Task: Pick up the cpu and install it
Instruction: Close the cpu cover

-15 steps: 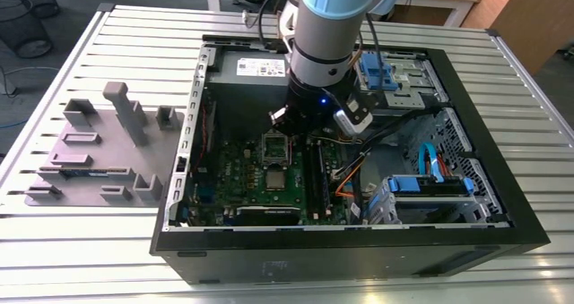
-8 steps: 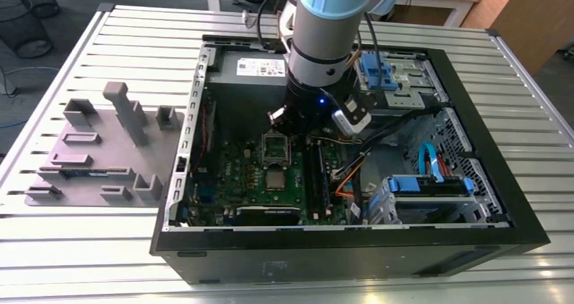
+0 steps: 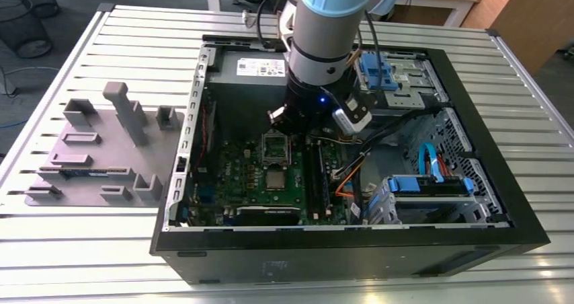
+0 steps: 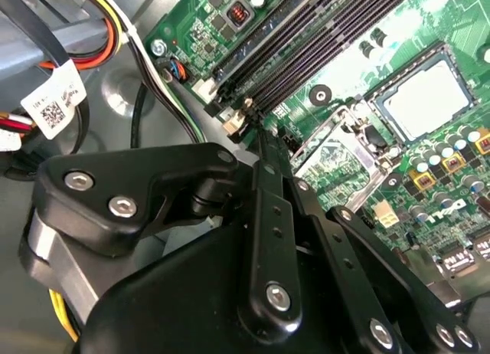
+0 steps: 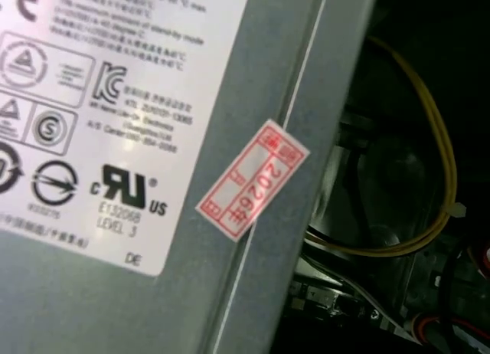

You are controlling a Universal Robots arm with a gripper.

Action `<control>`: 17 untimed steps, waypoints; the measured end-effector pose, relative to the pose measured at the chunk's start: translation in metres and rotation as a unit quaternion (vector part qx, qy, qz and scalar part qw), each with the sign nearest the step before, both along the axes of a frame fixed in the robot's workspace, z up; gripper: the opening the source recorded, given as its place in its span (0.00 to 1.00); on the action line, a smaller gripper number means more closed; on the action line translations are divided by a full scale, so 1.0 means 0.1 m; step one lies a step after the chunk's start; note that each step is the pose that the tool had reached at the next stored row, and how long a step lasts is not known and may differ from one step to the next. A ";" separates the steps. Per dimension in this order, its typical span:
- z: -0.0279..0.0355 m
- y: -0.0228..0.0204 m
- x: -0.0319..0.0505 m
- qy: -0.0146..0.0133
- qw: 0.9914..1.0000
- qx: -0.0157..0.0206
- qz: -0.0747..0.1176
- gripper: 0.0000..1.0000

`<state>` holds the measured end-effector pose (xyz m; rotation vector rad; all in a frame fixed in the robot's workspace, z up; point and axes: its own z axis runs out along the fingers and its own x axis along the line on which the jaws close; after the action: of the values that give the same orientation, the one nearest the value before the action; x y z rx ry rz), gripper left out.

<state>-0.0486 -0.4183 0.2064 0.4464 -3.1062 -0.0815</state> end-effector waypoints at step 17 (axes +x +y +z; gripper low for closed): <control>-0.020 0.001 0.015 0.000 1.000 0.001 0.003 0.11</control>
<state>-0.0471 -0.4182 0.2044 0.4561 -3.1049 -0.0858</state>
